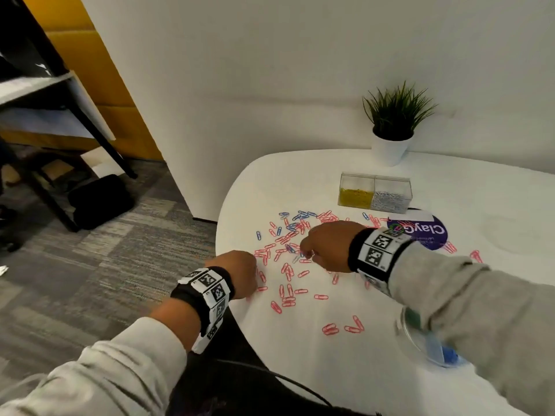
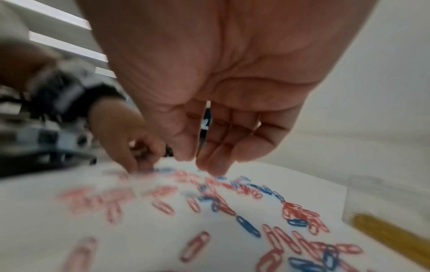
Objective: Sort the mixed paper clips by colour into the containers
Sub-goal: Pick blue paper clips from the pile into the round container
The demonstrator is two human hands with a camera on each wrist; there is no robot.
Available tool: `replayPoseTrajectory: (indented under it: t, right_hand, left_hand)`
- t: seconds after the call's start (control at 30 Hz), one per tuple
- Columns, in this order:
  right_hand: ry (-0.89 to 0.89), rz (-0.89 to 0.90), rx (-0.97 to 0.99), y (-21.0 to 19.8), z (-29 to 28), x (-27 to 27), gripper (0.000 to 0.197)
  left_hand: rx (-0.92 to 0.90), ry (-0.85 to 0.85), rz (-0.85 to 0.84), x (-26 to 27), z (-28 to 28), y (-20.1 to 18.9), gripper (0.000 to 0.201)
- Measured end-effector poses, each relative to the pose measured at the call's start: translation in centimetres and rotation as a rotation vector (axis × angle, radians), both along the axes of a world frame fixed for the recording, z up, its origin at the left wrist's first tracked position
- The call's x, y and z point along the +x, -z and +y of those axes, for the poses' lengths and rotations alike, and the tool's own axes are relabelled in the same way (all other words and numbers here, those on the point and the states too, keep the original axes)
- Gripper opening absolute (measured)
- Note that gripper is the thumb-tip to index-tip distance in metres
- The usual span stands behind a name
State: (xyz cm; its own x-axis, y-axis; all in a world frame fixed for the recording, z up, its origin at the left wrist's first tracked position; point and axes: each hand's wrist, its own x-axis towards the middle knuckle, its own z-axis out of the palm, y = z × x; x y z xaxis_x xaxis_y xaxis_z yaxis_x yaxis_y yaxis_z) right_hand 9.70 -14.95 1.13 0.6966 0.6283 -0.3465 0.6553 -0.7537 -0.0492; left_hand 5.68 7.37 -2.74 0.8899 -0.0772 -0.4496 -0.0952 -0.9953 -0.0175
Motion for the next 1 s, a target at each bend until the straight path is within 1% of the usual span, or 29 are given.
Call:
replayPoseTrajectory:
  t: [0.03,0.1,0.17,0.2,0.27,0.33,0.47,0.53,0.57,0.63,0.7,0.8,0.87,0.93,1.0]
  right_hand:
    - [-0.028,-0.017,-0.051,0.5,1.2,0.8,0.024]
    - [-0.076,-0.042,-0.088,1.1,3.1,1.9,0.029]
    - [-0.118,-0.055,-0.121,1.6,4.6,2.5,0.036]
    - [-0.135,-0.066,-0.152,1.9,5.1,2.7,0.036]
    - [-0.173,-0.095,-0.216,2.3,5.6,3.0,0.026]
    - [-0.175,-0.089,-0.226,2.9,5.7,3.1,0.017]
    - [-0.121,-0.037,-0.161,3.6,5.3,3.0,0.017]
    - [-0.074,0.004,-0.066,3.4,4.6,3.2,0.01]
    - [-0.034,0.029,0.024,2.9,3.9,3.5,0.005]
    - [0.09,0.056,0.225,1.7,1.6,4.7,0.008]
    - [0.268,0.037,0.389,0.4,-1.8,6.5,0.006]
    - [0.494,-0.004,0.535,-0.8,-7.7,8.6,0.015]
    - [0.571,0.02,0.611,-1.1,-9.8,9.0,0.018]
    - [0.6,0.144,0.72,-1.0,-10.3,8.5,0.02]
    - [0.575,0.361,0.772,-0.8,-10.0,7.5,0.016]
  left_hand:
    - [-0.012,0.0,-0.001,-0.1,0.0,0.1,0.02]
    - [-0.032,0.001,-0.001,-0.2,0.0,0.2,0.025]
    - [-0.056,-0.002,-0.016,-0.1,0.1,0.4,0.022]
    - [-0.067,-0.002,-0.022,-0.1,0.1,0.4,0.021]
    - [-0.071,0.004,-0.023,0.0,0.2,0.5,0.021]
    - [-0.066,0.013,-0.024,0.2,0.4,0.6,0.021]
    - [-0.109,0.0,-0.061,0.5,0.7,0.3,0.018]
    - [-0.148,-0.014,-0.114,0.8,1.1,0.2,0.016]
    - [-0.183,-0.028,-0.143,1.0,1.3,0.0,0.015]
    - [-0.274,-0.051,-0.2,1.4,1.4,-0.4,0.014]
    - [-0.389,-0.032,-0.263,1.7,0.9,-1.0,0.014]
    - [-0.556,0.026,-0.342,2.4,-1.0,-1.9,0.013]
    - [-0.632,0.023,-0.386,3.5,-2.3,-2.6,0.013]
    - [-0.671,0.006,-0.421,4.9,-3.8,-3.2,0.014]
    - [-0.678,-0.001,-0.433,6.4,-5.5,-3.7,0.012]
